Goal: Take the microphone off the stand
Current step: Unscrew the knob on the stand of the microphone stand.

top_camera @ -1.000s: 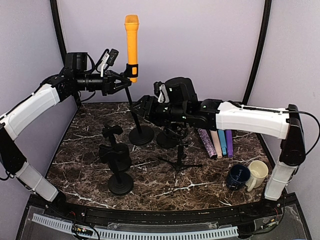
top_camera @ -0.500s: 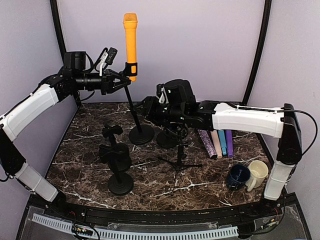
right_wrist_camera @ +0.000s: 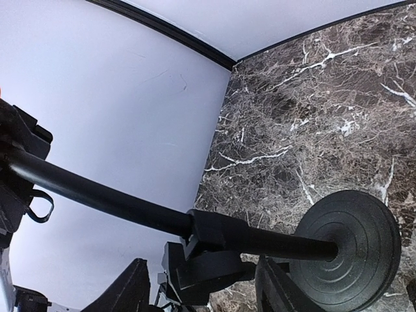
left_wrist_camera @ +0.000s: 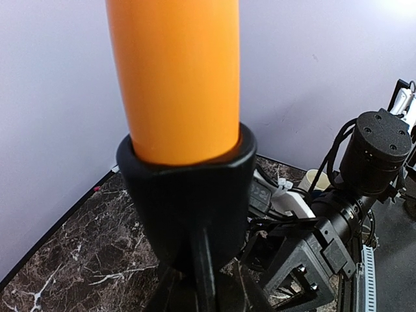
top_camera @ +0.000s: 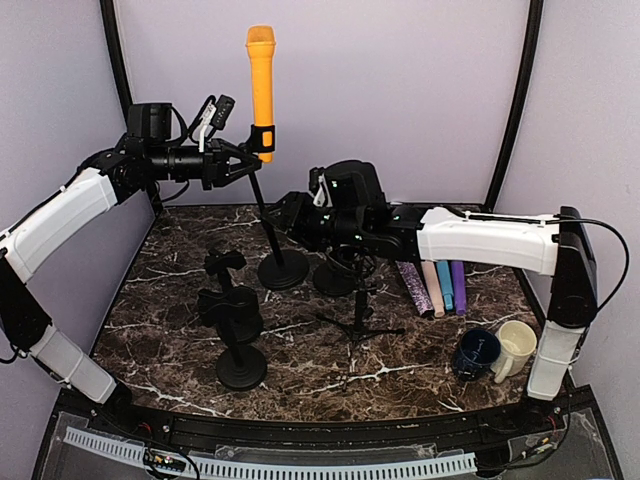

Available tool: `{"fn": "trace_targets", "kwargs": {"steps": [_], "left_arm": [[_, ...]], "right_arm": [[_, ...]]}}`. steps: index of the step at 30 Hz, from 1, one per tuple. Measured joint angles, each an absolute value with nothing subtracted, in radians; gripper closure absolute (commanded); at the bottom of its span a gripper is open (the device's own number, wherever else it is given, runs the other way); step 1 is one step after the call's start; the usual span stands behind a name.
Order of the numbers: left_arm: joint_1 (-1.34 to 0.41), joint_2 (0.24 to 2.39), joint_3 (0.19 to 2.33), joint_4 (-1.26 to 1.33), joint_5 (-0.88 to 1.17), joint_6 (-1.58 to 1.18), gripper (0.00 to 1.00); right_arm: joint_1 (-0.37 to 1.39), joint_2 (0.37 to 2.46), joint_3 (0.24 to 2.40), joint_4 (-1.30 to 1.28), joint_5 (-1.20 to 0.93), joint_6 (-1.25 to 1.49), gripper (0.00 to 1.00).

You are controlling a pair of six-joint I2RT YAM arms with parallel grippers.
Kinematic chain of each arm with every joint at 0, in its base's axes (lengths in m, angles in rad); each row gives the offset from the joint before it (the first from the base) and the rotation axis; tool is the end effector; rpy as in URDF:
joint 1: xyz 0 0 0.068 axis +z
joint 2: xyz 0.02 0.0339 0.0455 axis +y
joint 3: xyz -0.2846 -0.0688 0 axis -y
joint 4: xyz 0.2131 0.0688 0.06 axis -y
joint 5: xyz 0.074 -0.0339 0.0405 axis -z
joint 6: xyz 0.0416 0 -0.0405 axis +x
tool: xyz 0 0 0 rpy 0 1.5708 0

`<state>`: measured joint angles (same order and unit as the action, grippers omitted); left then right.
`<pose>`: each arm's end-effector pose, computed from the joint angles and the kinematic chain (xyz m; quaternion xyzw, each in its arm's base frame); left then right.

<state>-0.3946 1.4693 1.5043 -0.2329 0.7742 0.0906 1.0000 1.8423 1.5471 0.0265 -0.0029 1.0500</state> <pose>0.2692 -0.1436 0.4437 0.4043 0.6378 -0.3775 0.5359 0.2317 0.3612 0.3524 0.0190 0.7952 0.5186 0.3136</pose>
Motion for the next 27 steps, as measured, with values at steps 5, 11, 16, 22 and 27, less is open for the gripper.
{"fn": "trace_targets", "kwargs": {"steps": [5,11,16,22,27], "left_arm": [[-0.395,1.469,1.504,-0.233,0.774,0.089,1.0],[-0.395,1.469,1.502,-0.233,0.776,0.088,1.0],[-0.395,1.469,1.502,-0.231,0.778,0.088,1.0],[-0.395,1.465,1.502,-0.226,0.778,0.088,1.0],[-0.395,1.46,1.501,-0.226,0.778,0.088,1.0]], "right_arm": [[1.0,1.842,1.547,0.038,-0.003,1.053,0.44],[1.0,1.842,1.547,0.039,-0.003,1.053,0.51],[1.0,1.843,1.554,0.038,-0.003,1.052,0.56],[0.999,1.862,1.571,0.038,-0.001,1.052,0.65],[0.999,1.866,1.573,0.037,0.005,1.051,0.77]]}}
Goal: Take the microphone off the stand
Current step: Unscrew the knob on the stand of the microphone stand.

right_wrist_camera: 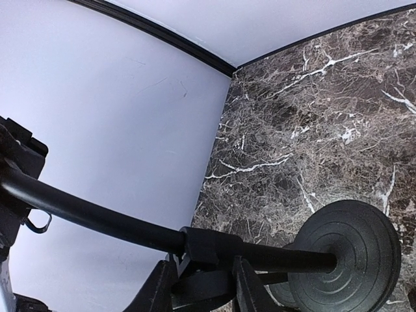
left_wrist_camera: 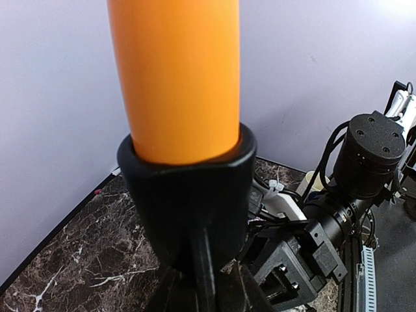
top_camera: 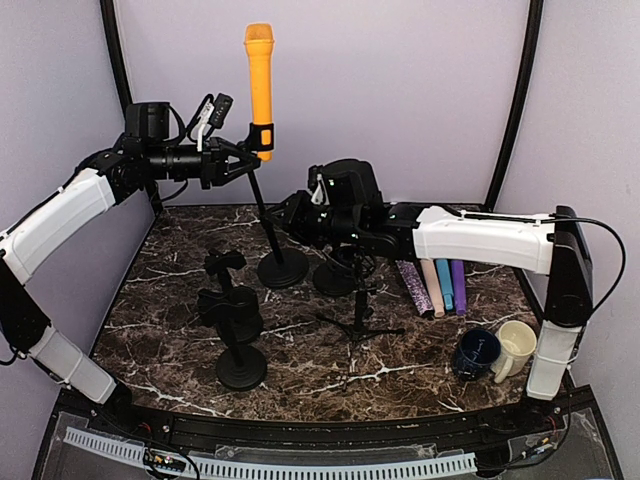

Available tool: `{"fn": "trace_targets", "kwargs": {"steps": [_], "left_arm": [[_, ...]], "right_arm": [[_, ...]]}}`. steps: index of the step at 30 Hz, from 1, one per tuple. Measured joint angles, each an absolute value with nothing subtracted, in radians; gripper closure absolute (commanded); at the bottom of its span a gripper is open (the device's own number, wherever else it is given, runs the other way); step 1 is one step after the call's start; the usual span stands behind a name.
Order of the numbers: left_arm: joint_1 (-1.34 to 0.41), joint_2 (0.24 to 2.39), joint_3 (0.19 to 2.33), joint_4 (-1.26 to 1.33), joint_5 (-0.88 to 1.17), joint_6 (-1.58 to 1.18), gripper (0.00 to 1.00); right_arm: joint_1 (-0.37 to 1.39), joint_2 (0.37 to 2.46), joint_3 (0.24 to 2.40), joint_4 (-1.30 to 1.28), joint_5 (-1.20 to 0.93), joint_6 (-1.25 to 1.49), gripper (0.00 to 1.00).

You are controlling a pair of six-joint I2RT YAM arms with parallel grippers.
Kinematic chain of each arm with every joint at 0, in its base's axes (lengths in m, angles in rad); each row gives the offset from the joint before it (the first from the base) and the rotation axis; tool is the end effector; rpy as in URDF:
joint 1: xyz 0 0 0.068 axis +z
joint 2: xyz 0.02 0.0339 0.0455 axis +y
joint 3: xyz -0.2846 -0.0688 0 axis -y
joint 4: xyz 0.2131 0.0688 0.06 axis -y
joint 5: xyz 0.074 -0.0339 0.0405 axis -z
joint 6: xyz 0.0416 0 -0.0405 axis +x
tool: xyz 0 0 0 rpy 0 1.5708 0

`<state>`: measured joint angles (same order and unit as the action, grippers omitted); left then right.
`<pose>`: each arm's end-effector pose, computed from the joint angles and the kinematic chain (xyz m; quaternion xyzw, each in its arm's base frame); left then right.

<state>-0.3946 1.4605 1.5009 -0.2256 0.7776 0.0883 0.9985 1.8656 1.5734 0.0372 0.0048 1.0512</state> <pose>0.2667 -0.1427 0.4458 0.4053 0.6335 -0.3784 0.5396 0.2362 0.3663 0.3527 0.0223 0.7910 0.5216 0.3191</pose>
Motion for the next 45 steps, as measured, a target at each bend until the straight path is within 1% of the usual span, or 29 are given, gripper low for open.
{"fn": "trace_targets", "kwargs": {"steps": [4,10,19,28,42,44,45], "left_arm": [[-0.392,1.46,1.501,-0.221,0.778,0.089,1.0],[-0.391,1.46,1.501,-0.218,0.78,0.089,1.0],[-0.391,1.46,1.501,-0.215,0.782,0.089,1.0],[-0.395,1.461,1.501,-0.216,0.805,0.08,1.0],[-0.398,1.504,1.501,-0.241,0.853,0.048,1.0],[-0.398,1.505,1.501,-0.244,0.856,0.046,1.0],[-0.398,1.505,1.501,-0.245,0.859,0.045,1.0]], "right_arm": [[0.999,1.866,1.577,0.037,0.014,1.045,0.84],[0.997,1.866,1.582,0.032,0.027,1.02,0.88],[0.995,1.86,1.58,0.028,0.041,0.889,0.88],[1.01,1.813,1.524,0.035,0.04,0.628,0.88],[1.074,1.778,1.403,0.128,0.163,0.29,0.87],[1.078,1.774,1.397,0.131,0.171,0.257,0.86],[1.08,1.771,1.391,0.136,0.175,0.242,0.83]]}}
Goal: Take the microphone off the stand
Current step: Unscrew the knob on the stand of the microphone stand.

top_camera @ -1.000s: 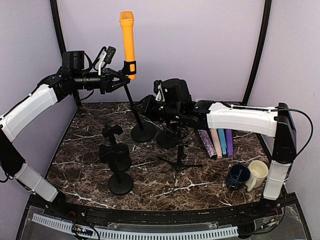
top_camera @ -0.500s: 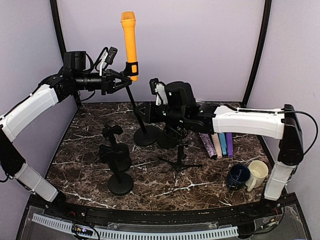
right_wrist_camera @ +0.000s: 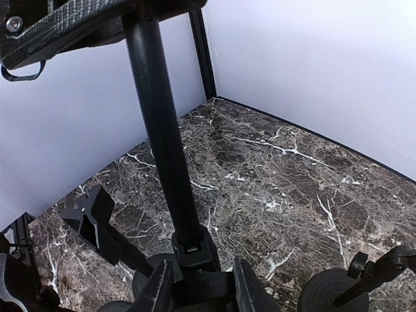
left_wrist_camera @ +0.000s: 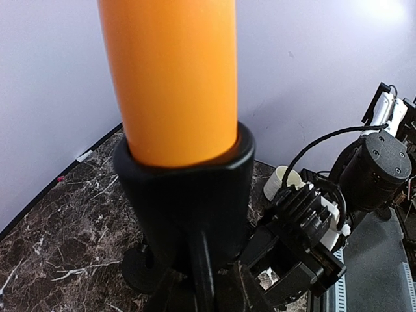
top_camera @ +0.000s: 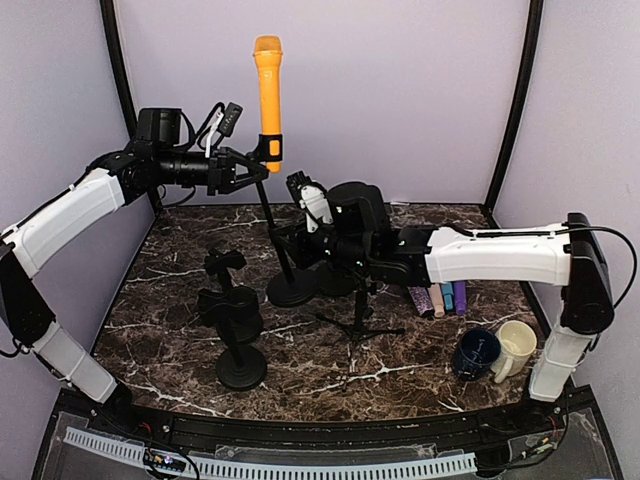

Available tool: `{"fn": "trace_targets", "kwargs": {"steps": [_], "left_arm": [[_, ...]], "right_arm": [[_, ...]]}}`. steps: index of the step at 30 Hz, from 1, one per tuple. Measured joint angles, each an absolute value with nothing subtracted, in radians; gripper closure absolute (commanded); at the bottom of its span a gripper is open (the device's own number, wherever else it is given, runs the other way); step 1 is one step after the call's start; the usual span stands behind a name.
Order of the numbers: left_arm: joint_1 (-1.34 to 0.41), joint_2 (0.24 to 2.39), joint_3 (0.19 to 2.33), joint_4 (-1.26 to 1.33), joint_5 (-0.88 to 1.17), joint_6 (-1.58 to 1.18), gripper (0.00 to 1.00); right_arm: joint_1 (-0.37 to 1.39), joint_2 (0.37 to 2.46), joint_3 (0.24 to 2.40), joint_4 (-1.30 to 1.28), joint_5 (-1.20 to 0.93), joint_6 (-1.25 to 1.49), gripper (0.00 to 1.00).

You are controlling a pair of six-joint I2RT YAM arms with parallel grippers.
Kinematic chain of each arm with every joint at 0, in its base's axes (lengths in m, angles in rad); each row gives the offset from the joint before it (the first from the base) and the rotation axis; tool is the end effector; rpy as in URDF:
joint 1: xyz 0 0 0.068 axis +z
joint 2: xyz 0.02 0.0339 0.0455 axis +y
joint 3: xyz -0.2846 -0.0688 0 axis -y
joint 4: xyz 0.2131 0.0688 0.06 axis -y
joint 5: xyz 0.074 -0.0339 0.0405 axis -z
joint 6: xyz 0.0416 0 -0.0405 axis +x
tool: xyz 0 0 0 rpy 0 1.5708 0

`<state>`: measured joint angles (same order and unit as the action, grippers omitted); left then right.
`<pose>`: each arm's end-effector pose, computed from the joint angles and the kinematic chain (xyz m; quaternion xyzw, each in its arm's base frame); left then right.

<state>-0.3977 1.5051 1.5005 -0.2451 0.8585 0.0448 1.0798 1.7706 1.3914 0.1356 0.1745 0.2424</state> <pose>0.2761 -0.1502 0.4315 0.4067 0.6445 -0.4215 0.4915 0.1989 0.3566 0.3416 -0.2700 0.7388 0.3226 0.5265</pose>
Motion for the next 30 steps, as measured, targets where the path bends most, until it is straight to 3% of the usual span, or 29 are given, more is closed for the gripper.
{"fn": "trace_targets", "kwargs": {"steps": [2,6,8,10,16,30], "left_arm": [[-0.399,1.505,1.501,-0.245,0.864,0.042,1.0],[-0.402,1.505,1.501,-0.241,0.864,0.039,1.0],[-0.401,1.505,1.497,-0.234,0.843,0.041,1.0],[-0.396,1.505,1.492,-0.226,0.824,0.046,1.0],[-0.39,1.505,1.489,-0.212,0.789,0.055,1.0],[-0.39,1.505,1.489,-0.211,0.776,0.064,1.0]], "right_arm": [[1.082,1.761,1.384,0.134,0.179,0.218,0.7],[1.086,1.738,1.365,0.134,0.185,0.209,0.33],[1.091,1.709,1.349,0.134,0.182,0.233,0.23],[1.092,1.673,1.341,0.136,0.169,0.265,0.2],[1.05,1.636,1.365,0.134,0.067,0.447,0.21],[0.971,1.732,1.456,-0.038,-0.094,0.802,0.47]]}}
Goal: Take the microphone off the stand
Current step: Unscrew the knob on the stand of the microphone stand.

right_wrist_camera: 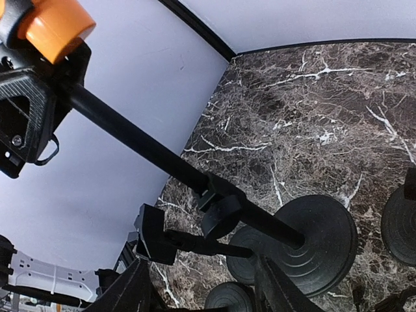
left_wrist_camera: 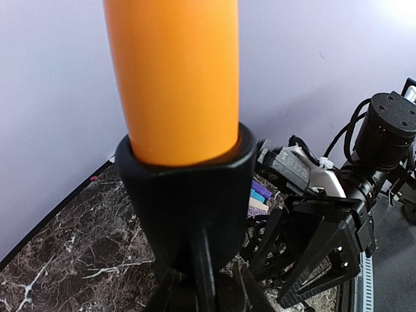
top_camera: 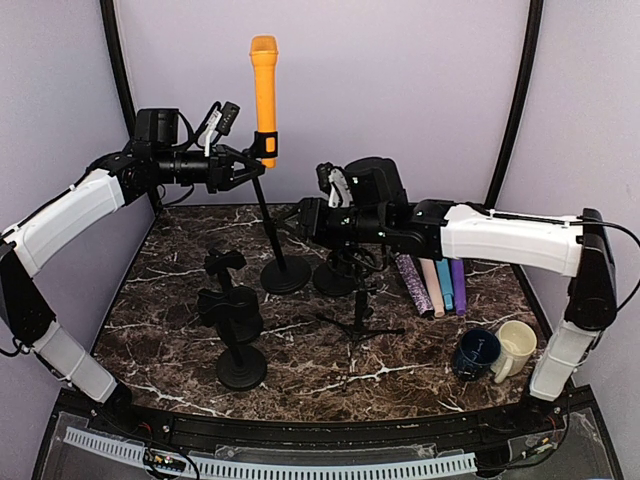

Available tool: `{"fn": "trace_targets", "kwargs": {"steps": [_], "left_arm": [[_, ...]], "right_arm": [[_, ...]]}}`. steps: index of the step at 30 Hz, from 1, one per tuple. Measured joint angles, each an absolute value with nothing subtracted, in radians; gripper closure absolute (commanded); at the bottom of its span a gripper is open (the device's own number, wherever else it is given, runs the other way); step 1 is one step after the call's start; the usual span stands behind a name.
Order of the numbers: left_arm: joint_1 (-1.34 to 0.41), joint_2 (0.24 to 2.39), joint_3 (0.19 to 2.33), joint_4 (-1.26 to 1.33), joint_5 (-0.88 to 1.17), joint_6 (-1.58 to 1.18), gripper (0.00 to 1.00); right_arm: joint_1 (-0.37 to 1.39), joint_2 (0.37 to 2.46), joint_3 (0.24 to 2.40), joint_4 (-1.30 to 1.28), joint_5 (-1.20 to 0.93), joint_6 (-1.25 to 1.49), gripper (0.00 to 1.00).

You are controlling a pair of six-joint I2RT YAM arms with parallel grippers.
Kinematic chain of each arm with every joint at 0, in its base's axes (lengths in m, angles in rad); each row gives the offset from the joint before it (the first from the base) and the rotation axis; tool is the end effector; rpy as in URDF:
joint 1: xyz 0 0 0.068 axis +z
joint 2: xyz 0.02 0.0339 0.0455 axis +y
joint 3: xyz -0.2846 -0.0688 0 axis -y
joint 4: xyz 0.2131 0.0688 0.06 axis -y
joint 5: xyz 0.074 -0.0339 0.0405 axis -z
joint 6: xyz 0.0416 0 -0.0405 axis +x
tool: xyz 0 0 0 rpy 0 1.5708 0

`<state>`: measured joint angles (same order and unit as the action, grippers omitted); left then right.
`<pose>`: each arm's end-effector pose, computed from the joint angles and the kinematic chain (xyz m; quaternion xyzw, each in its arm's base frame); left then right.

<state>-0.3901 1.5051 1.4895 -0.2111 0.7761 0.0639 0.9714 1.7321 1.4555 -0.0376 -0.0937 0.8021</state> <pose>0.2815 -0.1473 0.4308 0.3926 0.6528 -0.3858 0.5206 0.2207 0.3299 0.3583 -0.0958 0.8029 0.4790 0.3417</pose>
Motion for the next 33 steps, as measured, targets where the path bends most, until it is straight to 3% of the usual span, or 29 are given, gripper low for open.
{"fn": "trace_targets", "kwargs": {"steps": [12,33], "left_arm": [[-0.39,1.505,1.489,-0.212,0.777,0.064,1.0],[-0.39,1.505,1.489,-0.212,0.776,0.064,1.0]], "right_arm": [[0.957,1.807,1.515,-0.038,-0.118,0.875,0.63],[0.941,1.857,1.552,-0.012,-0.117,0.897,0.82]]}}
